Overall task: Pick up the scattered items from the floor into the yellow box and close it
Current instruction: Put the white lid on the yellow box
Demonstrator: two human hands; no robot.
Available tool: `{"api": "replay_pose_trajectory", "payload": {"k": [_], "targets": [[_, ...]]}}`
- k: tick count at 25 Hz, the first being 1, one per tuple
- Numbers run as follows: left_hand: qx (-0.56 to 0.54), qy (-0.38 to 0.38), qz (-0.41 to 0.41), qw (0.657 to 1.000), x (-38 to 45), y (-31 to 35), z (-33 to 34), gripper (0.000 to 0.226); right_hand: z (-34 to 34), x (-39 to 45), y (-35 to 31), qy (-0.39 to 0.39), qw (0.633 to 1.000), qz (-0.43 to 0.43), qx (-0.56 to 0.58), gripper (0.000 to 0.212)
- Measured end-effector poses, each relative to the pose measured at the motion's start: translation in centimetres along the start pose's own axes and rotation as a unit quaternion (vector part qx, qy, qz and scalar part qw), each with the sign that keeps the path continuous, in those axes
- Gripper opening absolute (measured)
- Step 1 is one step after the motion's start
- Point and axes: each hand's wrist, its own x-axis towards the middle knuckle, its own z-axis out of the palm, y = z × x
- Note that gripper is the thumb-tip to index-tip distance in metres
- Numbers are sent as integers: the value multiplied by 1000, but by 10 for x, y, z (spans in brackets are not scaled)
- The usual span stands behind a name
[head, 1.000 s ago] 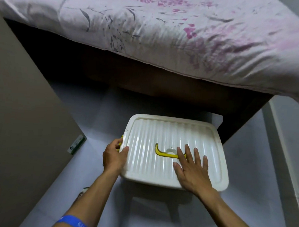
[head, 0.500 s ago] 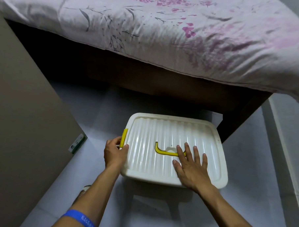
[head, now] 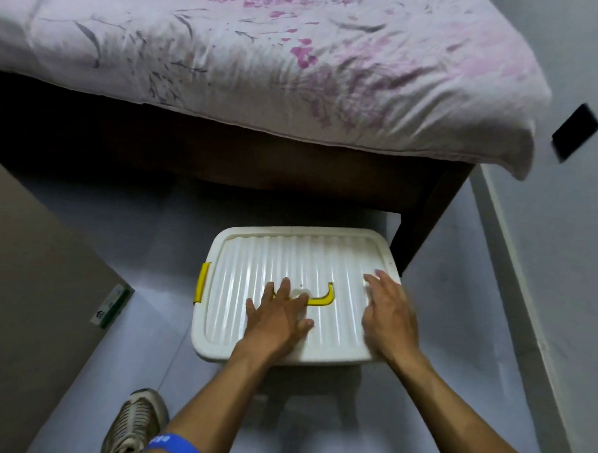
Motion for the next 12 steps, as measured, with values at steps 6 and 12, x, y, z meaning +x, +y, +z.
{"api": "replay_pose_trajectory", "payload": {"k": [6,12], "targets": [[-17,-6,-5,1000,-3,2,-3,53,-6,9,45,-29,858,347,379,46],[-14,6,0,1000,-4,-2,1,53,-12,3,30,82,946,211,231,31]]}}
